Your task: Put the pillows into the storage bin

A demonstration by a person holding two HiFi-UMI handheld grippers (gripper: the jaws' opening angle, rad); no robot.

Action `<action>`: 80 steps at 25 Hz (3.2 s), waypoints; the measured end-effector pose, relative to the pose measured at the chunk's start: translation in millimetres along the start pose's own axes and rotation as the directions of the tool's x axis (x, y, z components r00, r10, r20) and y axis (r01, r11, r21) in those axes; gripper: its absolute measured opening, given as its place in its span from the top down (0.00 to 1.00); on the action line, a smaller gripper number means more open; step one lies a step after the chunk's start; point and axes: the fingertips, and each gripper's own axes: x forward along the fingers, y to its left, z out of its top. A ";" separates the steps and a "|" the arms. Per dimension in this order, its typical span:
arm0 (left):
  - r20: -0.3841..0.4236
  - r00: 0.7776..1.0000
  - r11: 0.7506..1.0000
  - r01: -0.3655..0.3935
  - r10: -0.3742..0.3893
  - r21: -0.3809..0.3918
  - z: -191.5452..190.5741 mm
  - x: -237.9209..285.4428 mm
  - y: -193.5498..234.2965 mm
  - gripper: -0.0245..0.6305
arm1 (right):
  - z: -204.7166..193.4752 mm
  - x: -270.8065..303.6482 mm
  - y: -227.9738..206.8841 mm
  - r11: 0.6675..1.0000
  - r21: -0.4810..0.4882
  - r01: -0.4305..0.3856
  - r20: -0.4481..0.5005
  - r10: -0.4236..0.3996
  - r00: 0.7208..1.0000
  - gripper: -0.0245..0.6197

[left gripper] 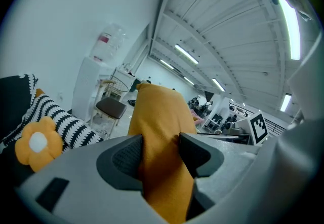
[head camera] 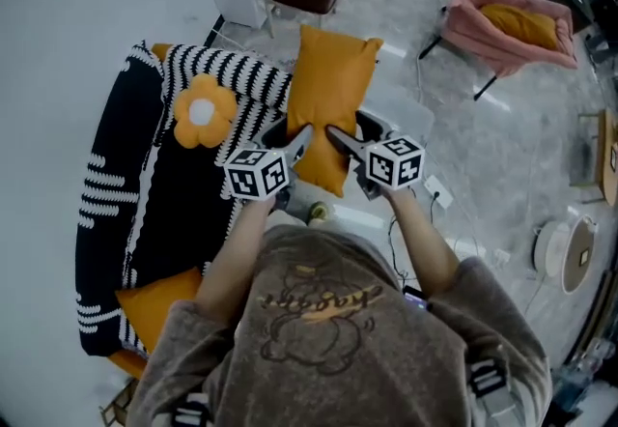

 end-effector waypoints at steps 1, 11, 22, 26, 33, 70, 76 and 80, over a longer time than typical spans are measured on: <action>-0.012 1.000 1.000 0.012 -0.012 0.003 1.4 11.7 -1.3 0.62 | 2.5 -0.7 -10.6 1.000 0.010 0.014 0.004 -0.014 1.000 0.47; -0.152 0.984 0.995 0.094 -0.095 -0.018 12.6 128.1 33.9 0.62 | 13.8 41.1 -113.7 0.985 0.101 0.138 -0.035 -0.135 0.990 0.47; -0.323 0.940 0.993 0.104 -0.115 -0.050 -17.3 262.0 126.9 0.62 | -25.4 136.3 -237.4 0.950 0.219 0.225 -0.134 -0.199 0.971 0.48; -0.375 0.922 0.994 0.073 -0.098 -0.080 -61.5 310.1 172.5 0.62 | -72.2 176.5 -286.0 0.936 0.257 0.241 -0.173 -0.201 0.964 0.50; -0.427 0.901 0.993 0.033 -0.077 -0.111 -154.1 379.8 253.6 0.63 | -171.4 245.5 -358.4 0.909 0.325 0.260 -0.197 -0.204 0.959 0.54; -0.019 0.879 0.869 -0.474 0.476 -0.141 46.1 130.0 258.5 0.55 | 2.0 260.1 -178.7 0.975 0.018 -0.221 -0.286 0.217 0.933 0.47; 0.014 0.784 0.760 -0.597 0.621 -0.259 50.4 16.5 339.3 0.54 | 0.2 358.5 -66.2 0.914 -0.043 -0.404 -0.401 0.354 0.845 0.47; -0.001 0.733 0.694 -0.645 0.680 -0.320 34.6 -43.2 407.6 0.53 | -32.3 433.7 -4.4 0.874 -0.055 -0.483 -0.488 0.399 0.777 0.45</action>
